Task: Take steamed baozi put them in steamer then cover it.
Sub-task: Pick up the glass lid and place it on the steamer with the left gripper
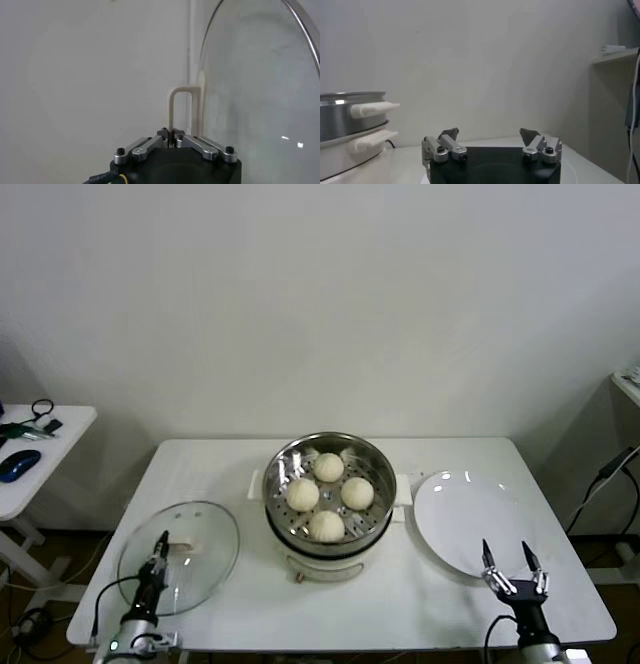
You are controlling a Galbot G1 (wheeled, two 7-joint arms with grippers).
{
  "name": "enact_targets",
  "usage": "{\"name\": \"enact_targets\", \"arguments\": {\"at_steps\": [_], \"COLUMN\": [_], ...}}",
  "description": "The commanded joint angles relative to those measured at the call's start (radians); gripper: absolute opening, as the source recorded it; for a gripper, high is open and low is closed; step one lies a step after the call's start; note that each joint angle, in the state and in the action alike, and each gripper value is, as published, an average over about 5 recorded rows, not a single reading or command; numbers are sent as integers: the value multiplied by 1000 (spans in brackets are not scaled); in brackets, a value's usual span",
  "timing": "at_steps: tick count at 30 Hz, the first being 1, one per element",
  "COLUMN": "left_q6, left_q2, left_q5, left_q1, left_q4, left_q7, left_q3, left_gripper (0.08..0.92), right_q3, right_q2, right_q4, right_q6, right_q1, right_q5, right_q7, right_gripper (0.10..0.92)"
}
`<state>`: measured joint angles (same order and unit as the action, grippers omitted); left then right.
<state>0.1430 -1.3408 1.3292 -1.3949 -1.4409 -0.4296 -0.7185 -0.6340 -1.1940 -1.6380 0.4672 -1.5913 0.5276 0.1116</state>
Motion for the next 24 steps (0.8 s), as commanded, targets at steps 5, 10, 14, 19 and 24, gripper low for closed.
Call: {"name": "enact_targets", "arguments": {"at_steps": [5, 10, 14, 19, 24], "left_q6": [-117, -284, -412, -530, -597], "left_q2": [148, 268, 319, 311, 281], "left_q5": [-232, -377, -440, -410, -252], "left_q1": [-92, -104, -78, -42, 25], "left_q4": [-384, -544, -654, -764, -775], "left_q7": [228, 407, 466, 490, 521], "left_q3": [-7, -19, -5, 96, 271], "left_gripper": [138, 138, 138, 138, 138], "right_q3": [-18, -20, -21, -21, -16], "right_q2": [6, 6, 4, 3, 13], "right_q4": [-12, -7, -14, -16, -17], "right_q6": [-25, -38, -44, -45, -48], "right_q1": [-3, -3, -4, 2, 7], "right_q5": [-13, -33, -49, -72, -76], "right_q7": [-28, -46, -55, -59, -59], "right_gripper": [823, 823, 823, 823, 823]}}
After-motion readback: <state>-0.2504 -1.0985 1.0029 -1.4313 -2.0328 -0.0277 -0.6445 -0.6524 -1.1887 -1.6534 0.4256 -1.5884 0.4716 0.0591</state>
